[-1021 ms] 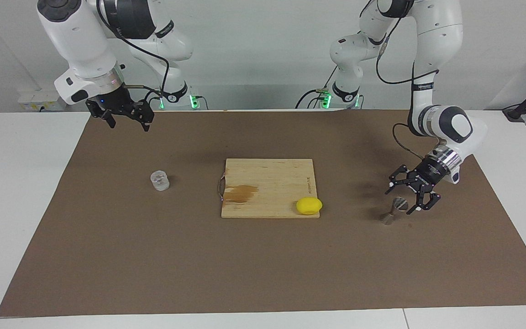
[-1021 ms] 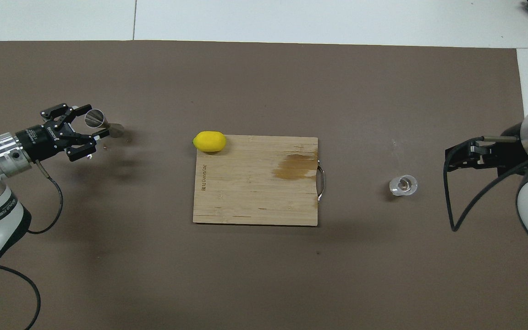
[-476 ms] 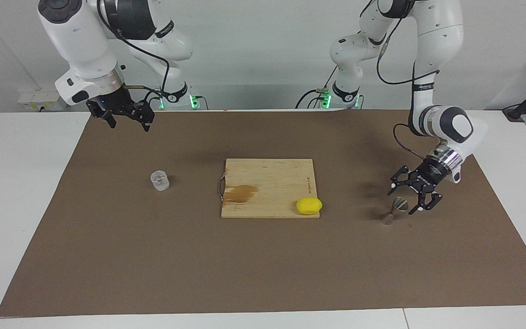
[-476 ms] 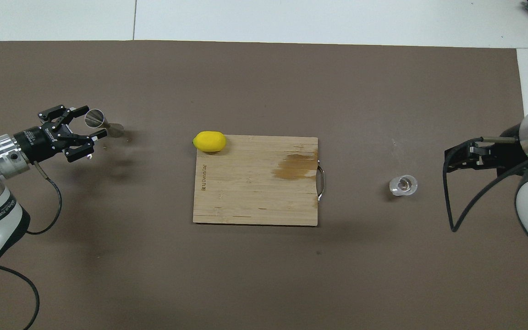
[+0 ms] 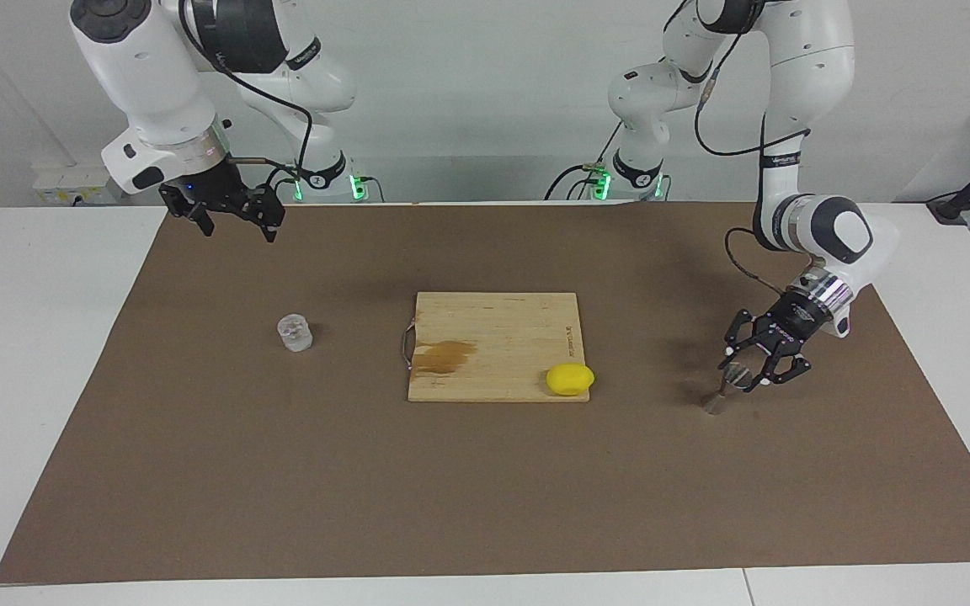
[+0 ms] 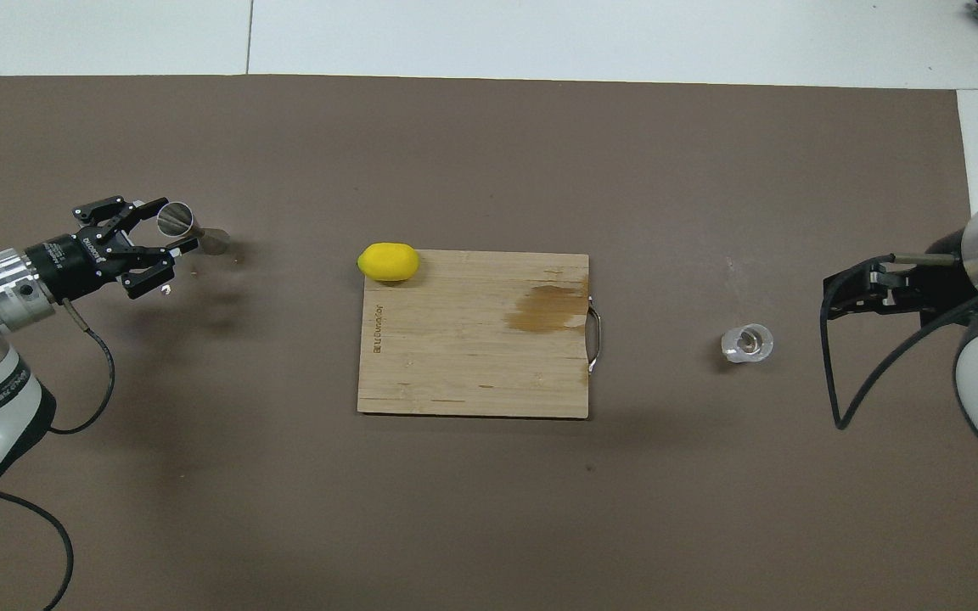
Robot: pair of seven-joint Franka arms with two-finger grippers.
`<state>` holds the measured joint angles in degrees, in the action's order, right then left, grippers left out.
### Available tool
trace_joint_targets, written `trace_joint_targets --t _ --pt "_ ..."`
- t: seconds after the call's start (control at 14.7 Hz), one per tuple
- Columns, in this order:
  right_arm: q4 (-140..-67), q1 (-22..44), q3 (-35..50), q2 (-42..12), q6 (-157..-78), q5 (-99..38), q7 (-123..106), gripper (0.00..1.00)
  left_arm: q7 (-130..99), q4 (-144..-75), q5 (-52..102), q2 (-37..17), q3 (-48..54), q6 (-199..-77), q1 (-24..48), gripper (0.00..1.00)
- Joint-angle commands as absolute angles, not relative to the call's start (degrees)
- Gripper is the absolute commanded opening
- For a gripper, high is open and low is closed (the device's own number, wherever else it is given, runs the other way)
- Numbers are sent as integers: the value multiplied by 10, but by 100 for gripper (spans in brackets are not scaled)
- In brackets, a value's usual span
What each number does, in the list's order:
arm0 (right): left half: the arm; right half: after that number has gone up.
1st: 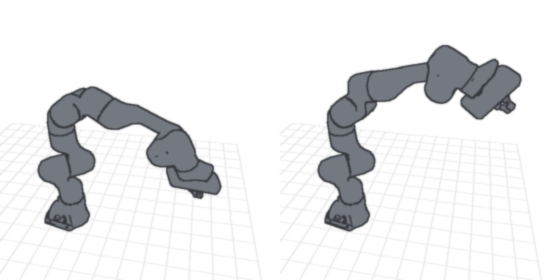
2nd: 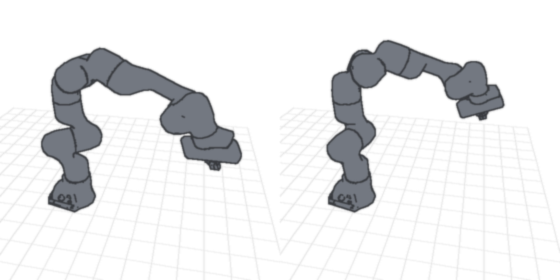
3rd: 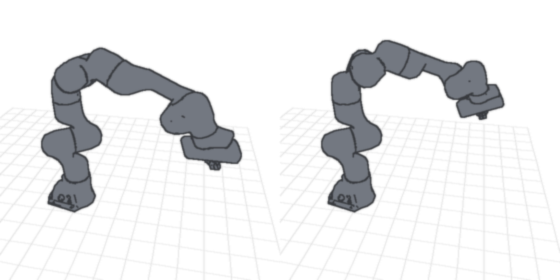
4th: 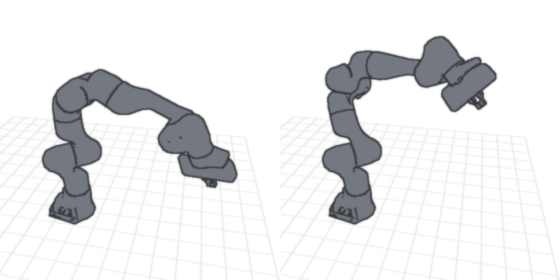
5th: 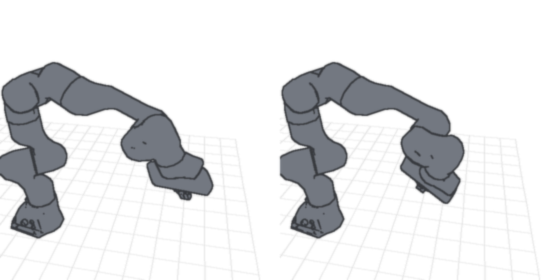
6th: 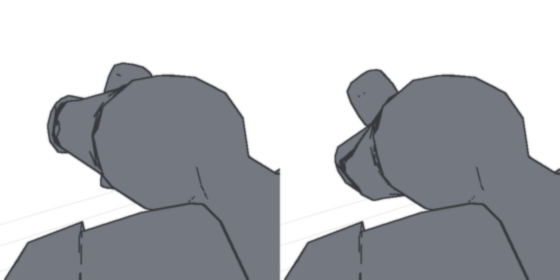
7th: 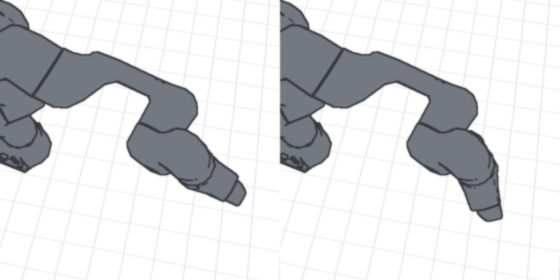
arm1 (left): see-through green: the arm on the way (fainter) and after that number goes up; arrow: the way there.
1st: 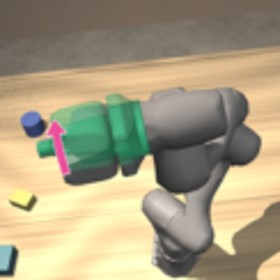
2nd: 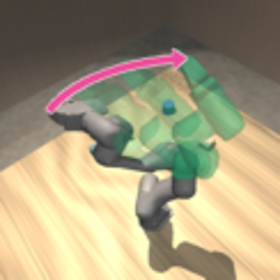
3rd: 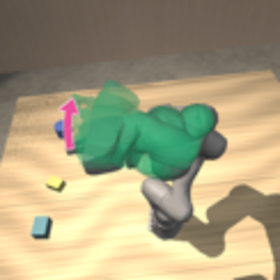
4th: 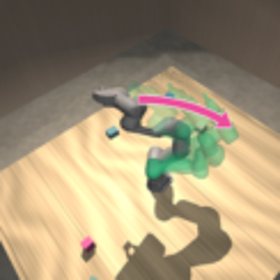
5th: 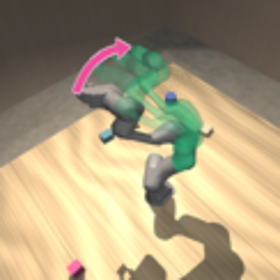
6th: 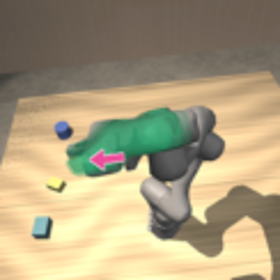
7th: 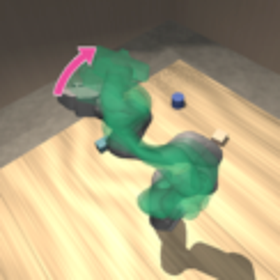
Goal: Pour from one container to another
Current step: 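Close the left gripper around the small metal cup, then lift the metal cup with the left gripper and carry it over the board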
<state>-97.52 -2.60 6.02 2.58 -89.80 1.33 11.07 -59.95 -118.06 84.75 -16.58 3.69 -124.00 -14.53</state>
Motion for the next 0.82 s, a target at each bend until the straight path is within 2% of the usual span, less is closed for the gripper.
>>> trace_joint_targets --t 0.0,0.48,0.75 --pt "-989 -31 63 39 -896 11 115 100 -585 -1187 863 -164 37 -1248 -144 0" --pt "-996 -32 63 42 -897 11 115 100 -644 -1136 864 -163 46 -1209 -121 0" --pt "-996 -30 63 42 -900 12 105 100 -746 -1125 867 -121 70 -1246 -82 0"
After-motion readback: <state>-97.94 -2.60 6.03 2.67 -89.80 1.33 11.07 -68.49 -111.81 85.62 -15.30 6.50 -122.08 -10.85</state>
